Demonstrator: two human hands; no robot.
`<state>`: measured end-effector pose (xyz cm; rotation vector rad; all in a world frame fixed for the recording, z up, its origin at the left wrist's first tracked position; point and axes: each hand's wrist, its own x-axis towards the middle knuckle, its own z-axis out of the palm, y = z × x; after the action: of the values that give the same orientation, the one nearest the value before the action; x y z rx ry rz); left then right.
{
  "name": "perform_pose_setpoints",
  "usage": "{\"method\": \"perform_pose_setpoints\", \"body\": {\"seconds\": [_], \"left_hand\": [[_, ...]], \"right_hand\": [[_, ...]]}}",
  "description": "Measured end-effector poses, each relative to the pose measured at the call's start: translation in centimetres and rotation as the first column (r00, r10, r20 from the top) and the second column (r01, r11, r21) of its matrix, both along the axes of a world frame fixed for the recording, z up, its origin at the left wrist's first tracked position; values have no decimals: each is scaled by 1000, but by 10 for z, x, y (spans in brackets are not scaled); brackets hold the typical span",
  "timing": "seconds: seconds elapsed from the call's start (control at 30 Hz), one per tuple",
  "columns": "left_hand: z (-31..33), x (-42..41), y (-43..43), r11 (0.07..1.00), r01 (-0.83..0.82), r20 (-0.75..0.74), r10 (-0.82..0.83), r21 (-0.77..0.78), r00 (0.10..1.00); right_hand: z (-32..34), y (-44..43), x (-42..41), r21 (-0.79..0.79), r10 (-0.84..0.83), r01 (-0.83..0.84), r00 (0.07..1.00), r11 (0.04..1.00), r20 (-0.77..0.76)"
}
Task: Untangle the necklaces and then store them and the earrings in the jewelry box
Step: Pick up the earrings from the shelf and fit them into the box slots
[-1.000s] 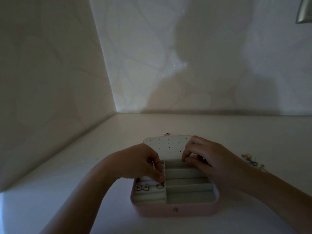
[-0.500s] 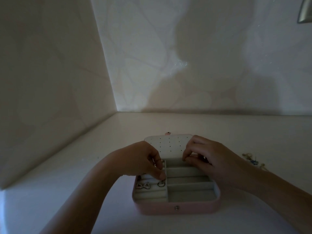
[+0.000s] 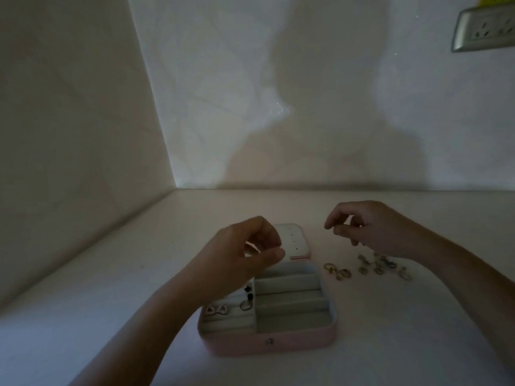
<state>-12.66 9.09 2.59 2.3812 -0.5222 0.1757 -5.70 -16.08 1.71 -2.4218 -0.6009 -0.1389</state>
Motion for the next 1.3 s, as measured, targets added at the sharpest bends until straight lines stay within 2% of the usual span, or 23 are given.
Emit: {"method": "perform_pose_setpoints", "body": {"seconds": [0.17, 0.27, 0.37, 0.53, 0.73, 0.83, 1.0, 1.13, 1.3], "left_hand": [[-14, -1, -17, 940, 212, -123, -185, 267, 975], [-22, 1, -20, 903, 286, -111, -264, 320, 958], [-23, 1, -20, 908, 281, -110, -259, 311, 960], [-27, 2, -16, 927, 202, -182, -149, 316, 972], [-28, 3, -14, 943, 185, -206, -129, 278, 970], [-28, 2, -14, 947, 176, -217, -118, 270, 969], [-27, 3, -15, 949, 181, -233, -121, 257, 965], [-28, 4, -14, 947, 178, -244, -112, 269, 963], [-29, 5, -15, 950, 170, -231, -109, 261, 967]], "right_hand": [[9, -30, 9, -142, -106, 98, 993, 985, -48], [12, -45, 12, -264, -145, 97, 975, 960, -171], [15, -63, 14, -288, -180, 89, 934, 954, -308], [12, -71, 16, -271, -181, 74, 900, 960, -397], [12, -51, 13, -161, -44, 15, 983, 987, -176], [13, -35, 2, -174, 58, -99, 972, 980, -229], [3, -13, -4, -276, 92, -161, 965, 948, -246], [-6, -7, -2, -204, 107, -158, 964, 966, -243], [-8, -5, -1, -198, 91, -131, 976, 971, -199]]}}
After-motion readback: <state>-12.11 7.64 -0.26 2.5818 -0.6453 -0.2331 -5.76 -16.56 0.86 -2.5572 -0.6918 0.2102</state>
